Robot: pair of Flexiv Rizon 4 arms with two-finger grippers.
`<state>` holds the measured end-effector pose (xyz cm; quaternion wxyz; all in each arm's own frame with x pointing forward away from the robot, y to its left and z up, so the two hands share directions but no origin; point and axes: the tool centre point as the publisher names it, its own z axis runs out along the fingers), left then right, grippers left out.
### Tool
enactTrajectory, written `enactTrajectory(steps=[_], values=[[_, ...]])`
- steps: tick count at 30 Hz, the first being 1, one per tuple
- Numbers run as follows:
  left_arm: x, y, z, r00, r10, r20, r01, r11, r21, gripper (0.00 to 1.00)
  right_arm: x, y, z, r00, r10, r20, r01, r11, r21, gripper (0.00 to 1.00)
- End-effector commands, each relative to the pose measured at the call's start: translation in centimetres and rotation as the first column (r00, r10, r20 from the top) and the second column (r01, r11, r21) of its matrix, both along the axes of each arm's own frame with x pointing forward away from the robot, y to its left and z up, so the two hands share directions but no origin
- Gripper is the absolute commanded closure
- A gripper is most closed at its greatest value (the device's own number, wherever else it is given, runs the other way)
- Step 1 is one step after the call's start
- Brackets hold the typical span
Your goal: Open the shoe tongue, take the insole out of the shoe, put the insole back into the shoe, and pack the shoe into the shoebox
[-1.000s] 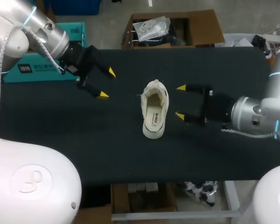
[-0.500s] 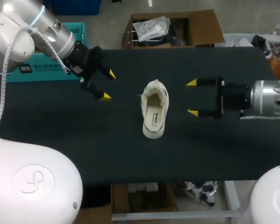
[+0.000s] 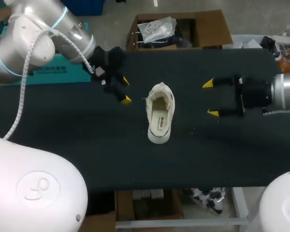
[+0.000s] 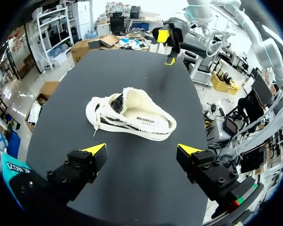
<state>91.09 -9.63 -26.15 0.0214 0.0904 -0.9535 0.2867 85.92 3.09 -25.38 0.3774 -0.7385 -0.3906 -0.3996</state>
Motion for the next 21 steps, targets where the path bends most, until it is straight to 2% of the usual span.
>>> enactTrajectory(steps=[1, 3, 5, 18, 19, 20, 21], values=[[0.7, -1.7, -1.5, 0.913, 0.287, -0.29, -0.239, 0.953, 0.188, 0.0, -2.7, -1.4, 3.6, 0.997, -0.053, 0.064, 0.063, 0.984, -0.165, 0.0], [0.4, -2.1, -2.1, 0.891, 0.337, -0.303, -0.277, 0.934, 0.224, 0.0, -3.0, -1.9, 4.2, 0.998, -0.022, 0.059, 0.036, 0.969, -0.243, 0.0], [0.4, -2.1, -2.1, 0.891, 0.337, -0.303, -0.277, 0.934, 0.224, 0.0, -3.2, -2.6, 4.7, 0.998, 0.045, -0.035, -0.054, 0.949, -0.31, 0.0], [0.4, -2.1, -2.1, 0.891, 0.337, -0.303, -0.277, 0.934, 0.224, 0.0, -3.2, -2.6, 4.7, 0.998, 0.045, -0.035, -0.054, 0.949, -0.31, 0.0], [1.1, -2.7, -2.4, 0.848, 0.422, -0.321, -0.352, 0.901, 0.254, 0.0, -3.2, -2.6, 4.7, 0.998, 0.045, -0.035, -0.054, 0.949, -0.31, 0.0], [1.4, -3.4, -2.7, 0.809, 0.486, -0.331, -0.4, 0.867, 0.298, 0.0, -3.0, -2.7, 4.6, 0.998, 0.059, -0.024, -0.064, 0.937, -0.343, 0.0], [1.5, -4.3, -3.1, 0.754, 0.577, -0.315, -0.476, 0.809, 0.344, 0.0, -2.9, -2.8, 4.5, 0.992, 0.128, 0.016, -0.114, 0.929, -0.352, 0.0]])
